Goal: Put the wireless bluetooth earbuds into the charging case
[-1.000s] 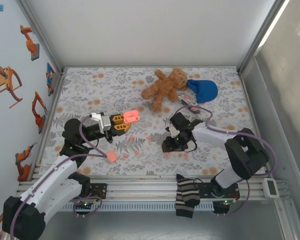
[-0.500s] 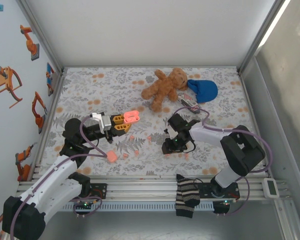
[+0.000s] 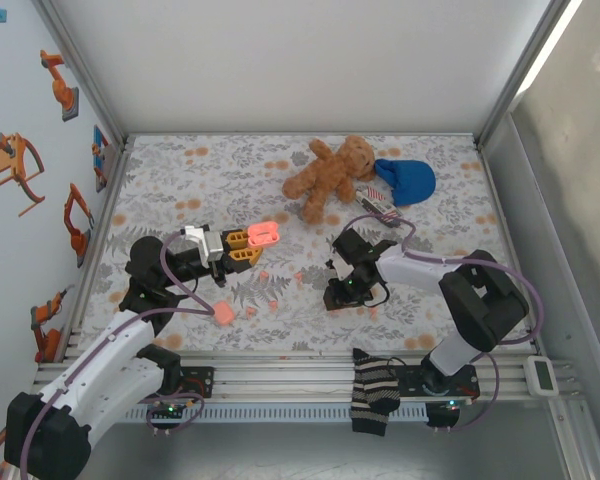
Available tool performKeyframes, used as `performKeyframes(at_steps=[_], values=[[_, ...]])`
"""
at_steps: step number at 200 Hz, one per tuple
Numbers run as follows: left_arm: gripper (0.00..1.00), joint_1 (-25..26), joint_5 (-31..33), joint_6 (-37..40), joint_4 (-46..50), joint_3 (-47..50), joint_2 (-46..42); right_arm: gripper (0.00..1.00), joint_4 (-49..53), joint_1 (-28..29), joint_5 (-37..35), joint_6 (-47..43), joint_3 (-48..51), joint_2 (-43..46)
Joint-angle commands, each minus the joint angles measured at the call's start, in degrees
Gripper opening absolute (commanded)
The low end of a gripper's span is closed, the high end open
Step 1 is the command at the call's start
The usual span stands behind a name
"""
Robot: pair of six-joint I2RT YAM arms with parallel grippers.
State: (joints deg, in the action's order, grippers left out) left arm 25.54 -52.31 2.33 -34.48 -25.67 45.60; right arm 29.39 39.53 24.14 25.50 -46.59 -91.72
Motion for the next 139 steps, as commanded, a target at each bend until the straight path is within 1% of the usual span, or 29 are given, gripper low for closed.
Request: performKeyframes(at_steps=[1, 74, 139], values=[[0.00, 0.40, -1.03, 1.48, 0.64, -0.69, -0.38, 0.31, 2.76, 0.74, -0.94, -1.04, -1.13, -1.17], [0.00, 0.59, -0.82, 2.23, 1.77, -0.87, -0.76, 0.30, 5.73, 2.35, -4.21, -2.31, -2.41, -2.45], [0.00, 0.70, -0.77, 2.93, 2.75, -0.96, -1.06, 0.22, 6.03, 3.27, -5.36, -2.19, -3.03, -3.06]])
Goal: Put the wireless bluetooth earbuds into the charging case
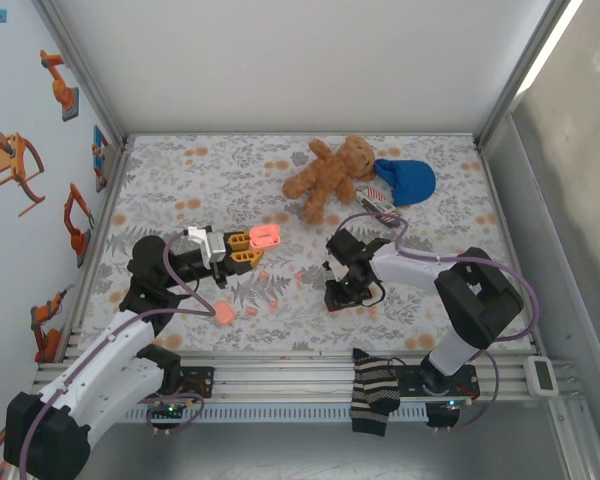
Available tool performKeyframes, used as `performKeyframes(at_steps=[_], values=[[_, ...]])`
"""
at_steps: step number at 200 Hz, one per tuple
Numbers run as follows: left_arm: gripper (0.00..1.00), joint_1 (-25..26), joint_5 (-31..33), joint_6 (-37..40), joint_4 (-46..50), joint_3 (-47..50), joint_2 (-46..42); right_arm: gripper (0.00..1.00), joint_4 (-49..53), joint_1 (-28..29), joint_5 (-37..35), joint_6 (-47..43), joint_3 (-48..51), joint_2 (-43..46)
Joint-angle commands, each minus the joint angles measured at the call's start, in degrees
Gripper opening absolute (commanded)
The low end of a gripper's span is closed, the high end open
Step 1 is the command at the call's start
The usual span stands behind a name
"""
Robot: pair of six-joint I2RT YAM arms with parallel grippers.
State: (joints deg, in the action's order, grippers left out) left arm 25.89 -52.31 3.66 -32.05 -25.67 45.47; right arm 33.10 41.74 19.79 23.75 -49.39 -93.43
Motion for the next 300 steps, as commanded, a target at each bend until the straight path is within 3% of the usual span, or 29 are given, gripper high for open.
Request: performKeyframes(at_steps=[1, 104, 188, 214, 254, 300], values=[[0.00, 0.37, -0.77, 1.56, 0.37, -0.96, -0.92, 0.22, 2.27, 1.07, -1.00, -0.45, -0.25, -1.34], [0.00, 0.63, -0.23, 1.92, 0.94, -0.96, -1.08, 0.18, 3.41, 1.07, -5.98, -1.62, -1.95, 8.39], [0.00, 1.25, 1.10, -1.11, -4.69, -0.78, 1.87, 0.18, 7.54, 1.07, -17.40, -9.80, -15.60, 24.70], [0.00, 1.61, 1.88, -2.71, -8.07, -0.77, 3.73, 0.18, 4.13, 1.07, -18.17, -13.12, -19.91, 27.88], [0.00, 3.18, 3.67, -3.61, -11.43, -1.53, 7.20, 0.18, -5.84, 1.32, -13.81, -16.22, -23.27, 29.19], [0.00, 6.18, 7.02, -1.74, -14.19, -2.93, 10.75, 0.18, -16.03, 5.08, -12.15, -18.57, -24.00, 28.09]])
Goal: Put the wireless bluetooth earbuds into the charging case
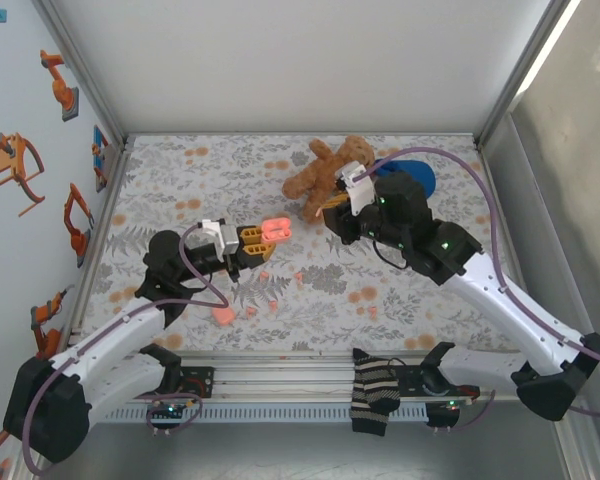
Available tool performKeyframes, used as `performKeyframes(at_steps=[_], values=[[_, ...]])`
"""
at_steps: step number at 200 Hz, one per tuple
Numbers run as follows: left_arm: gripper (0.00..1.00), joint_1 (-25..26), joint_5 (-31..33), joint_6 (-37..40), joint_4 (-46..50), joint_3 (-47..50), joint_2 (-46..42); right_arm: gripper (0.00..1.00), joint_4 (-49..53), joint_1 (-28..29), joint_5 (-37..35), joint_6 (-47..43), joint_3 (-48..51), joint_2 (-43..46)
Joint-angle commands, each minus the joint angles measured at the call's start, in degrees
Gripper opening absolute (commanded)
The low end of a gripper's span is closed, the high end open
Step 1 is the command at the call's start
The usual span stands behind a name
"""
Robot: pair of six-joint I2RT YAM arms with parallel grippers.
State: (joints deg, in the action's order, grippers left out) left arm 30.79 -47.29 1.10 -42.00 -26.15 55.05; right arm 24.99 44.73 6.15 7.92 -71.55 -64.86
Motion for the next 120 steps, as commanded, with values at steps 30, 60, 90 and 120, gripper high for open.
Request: performKeyframes(at_steps=[30, 60, 90, 120], values=[[0.00, 2.41, 3.71, 0.57, -7.14, -3.12, 4.13, 0.18, -9.52, 5.69, 0.85, -6.03, -2.52, -1.32], [0.00, 3.05, 5.19, 0.08, -8.65, -3.89, 5.99, 0.18, -10.27, 7.66, -0.06, -7.75, -1.39, -0.72], [0.00, 3.62, 5.48, -0.18, -9.45, -4.67, 7.07, 0.18, -10.82, 8.95, -1.58, -8.88, -0.44, -0.92], [0.00, 3.86, 5.47, -0.33, -9.76, -4.86, 7.53, 0.18, -10.82, 9.75, -2.89, -9.75, -0.17, -1.77]])
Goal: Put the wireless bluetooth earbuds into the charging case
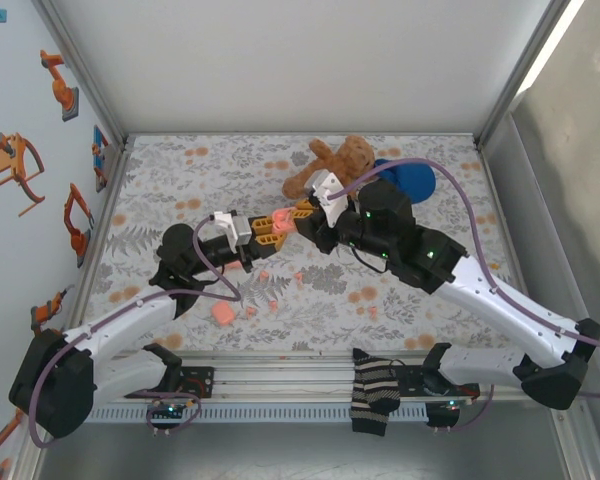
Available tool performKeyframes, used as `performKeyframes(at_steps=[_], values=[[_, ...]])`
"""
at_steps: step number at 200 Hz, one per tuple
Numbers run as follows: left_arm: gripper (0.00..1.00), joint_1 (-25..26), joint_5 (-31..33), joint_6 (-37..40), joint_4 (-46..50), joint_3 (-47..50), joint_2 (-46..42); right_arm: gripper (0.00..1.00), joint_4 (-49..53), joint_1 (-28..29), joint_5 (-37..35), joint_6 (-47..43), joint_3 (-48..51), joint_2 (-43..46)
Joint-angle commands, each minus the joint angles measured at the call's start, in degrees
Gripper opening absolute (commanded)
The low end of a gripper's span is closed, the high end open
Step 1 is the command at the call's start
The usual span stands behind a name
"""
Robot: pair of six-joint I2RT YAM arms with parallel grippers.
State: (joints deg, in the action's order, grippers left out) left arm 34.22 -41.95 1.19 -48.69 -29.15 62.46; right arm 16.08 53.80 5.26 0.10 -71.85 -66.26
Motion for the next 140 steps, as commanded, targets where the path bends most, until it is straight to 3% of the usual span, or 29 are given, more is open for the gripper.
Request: performKeyframes(at_steps=[1, 140], values=[[0.00, 0.47, 0.13, -0.41, -3.08, -1.87, 0.12, 0.18, -1.82, 0.73, -2.00, -1.89, 0.09, -0.45], [0.00, 1.29, 0.51, -0.76, -3.43, -2.21, 0.35, 0.18, -0.33, 2.97, -5.86, -4.43, -0.53, -4.50]])
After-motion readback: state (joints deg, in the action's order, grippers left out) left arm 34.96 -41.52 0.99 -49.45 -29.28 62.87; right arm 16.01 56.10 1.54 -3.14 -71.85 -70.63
